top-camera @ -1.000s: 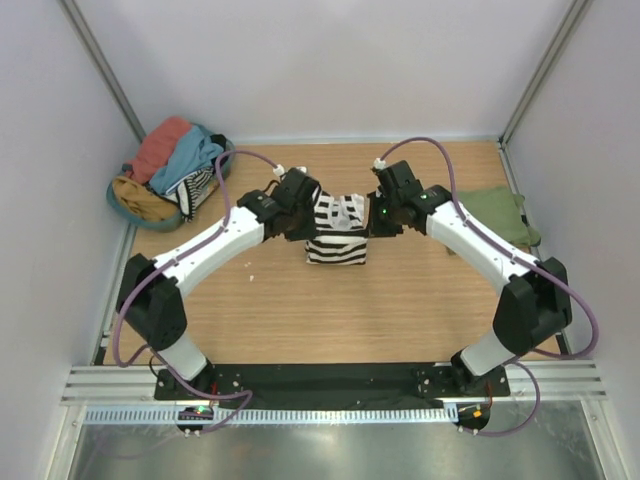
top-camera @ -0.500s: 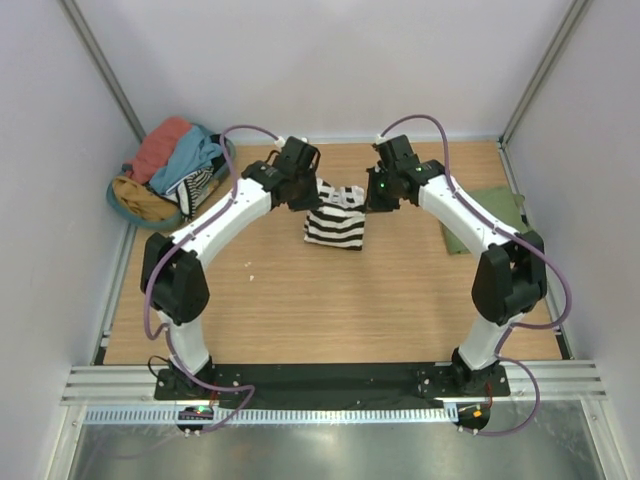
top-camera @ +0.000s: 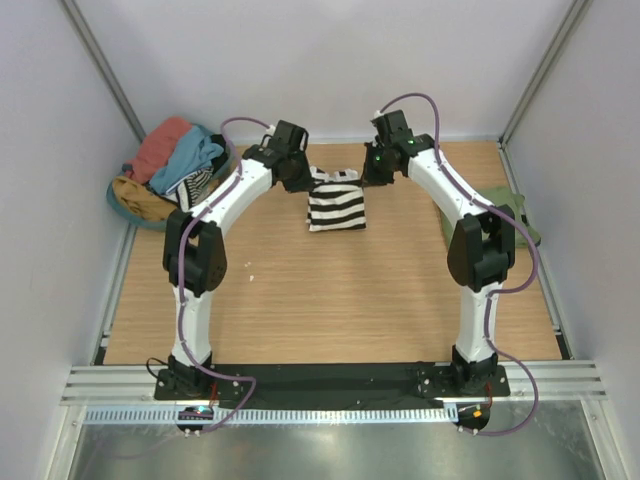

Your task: Fold and stack the tank tops

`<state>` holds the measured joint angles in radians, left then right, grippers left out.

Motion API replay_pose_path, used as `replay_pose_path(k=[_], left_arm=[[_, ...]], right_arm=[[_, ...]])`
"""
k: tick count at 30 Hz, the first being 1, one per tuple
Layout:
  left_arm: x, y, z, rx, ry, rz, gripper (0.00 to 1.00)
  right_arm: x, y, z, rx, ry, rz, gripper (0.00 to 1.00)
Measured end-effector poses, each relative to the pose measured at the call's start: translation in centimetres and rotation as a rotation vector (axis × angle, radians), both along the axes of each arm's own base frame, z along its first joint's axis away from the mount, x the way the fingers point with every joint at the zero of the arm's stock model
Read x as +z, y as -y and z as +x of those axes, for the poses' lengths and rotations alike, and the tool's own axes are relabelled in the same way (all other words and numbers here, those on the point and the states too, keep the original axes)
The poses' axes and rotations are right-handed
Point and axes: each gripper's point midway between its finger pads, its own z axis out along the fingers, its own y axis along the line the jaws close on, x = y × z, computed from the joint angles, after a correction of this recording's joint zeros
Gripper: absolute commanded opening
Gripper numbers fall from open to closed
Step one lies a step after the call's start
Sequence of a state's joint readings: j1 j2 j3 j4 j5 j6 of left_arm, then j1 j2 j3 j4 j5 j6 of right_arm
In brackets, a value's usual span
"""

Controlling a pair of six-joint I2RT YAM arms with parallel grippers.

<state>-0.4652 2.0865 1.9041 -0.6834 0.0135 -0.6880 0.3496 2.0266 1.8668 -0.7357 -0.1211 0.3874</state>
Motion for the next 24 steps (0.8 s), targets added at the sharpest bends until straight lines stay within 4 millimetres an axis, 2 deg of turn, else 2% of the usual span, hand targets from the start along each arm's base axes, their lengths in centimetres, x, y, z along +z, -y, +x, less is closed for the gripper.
replay_pose_path(k=[3, 6, 11, 15, 16, 19, 20, 22, 24], left_arm=[[-0.7, -0.4, 2.0, 0.012, -0.005, -0.034, 0.04], [-1.5, -0.7, 4.0, 0.022, 0.005, -0.061, 0.05], [-2.0, -0.8, 6.5, 0.033, 0.028, -0.087, 0.05], [-1.8, -1.1, 8.3, 0.048, 0.071, -0.108, 0.15], [-1.8, -1.2, 9.0, 0.051, 0.09, -0.115, 0.21], [-2.1, -1.2, 11.5, 0.06, 0.139, -0.135, 0.68], [-2.3, -1.1, 12.5, 0.061, 0.16, -0.14, 0.88], [-3.3, -1.0, 14.1, 0.067, 0.18, -0.152, 0.9], [-4.4, -1.2, 14.9, 0.07, 0.176, -0.16, 0.89]], right_arm=[[-0.4, -0.1, 1.9, -0.01, 0.006, 0.008, 0.02], [-1.4, -0.1, 2.8, -0.015, -0.002, 0.015, 0.04], [-2.4, -0.6, 5.2, -0.019, 0.009, 0.03, 0.07], [-2.9, -0.8, 8.3, -0.03, 0.064, 0.052, 0.11], [-3.3, -0.7, 8.9, -0.038, 0.074, 0.057, 0.16], [-4.4, -0.2, 10.6, -0.07, 0.097, 0.073, 0.8], [-4.9, 0.0, 11.2, -0.087, 0.105, 0.081, 0.84], [-5.7, 0.2, 12.3, -0.099, 0.126, 0.084, 0.86], [-6.4, 0.5, 13.0, -0.112, 0.135, 0.092, 0.86]])
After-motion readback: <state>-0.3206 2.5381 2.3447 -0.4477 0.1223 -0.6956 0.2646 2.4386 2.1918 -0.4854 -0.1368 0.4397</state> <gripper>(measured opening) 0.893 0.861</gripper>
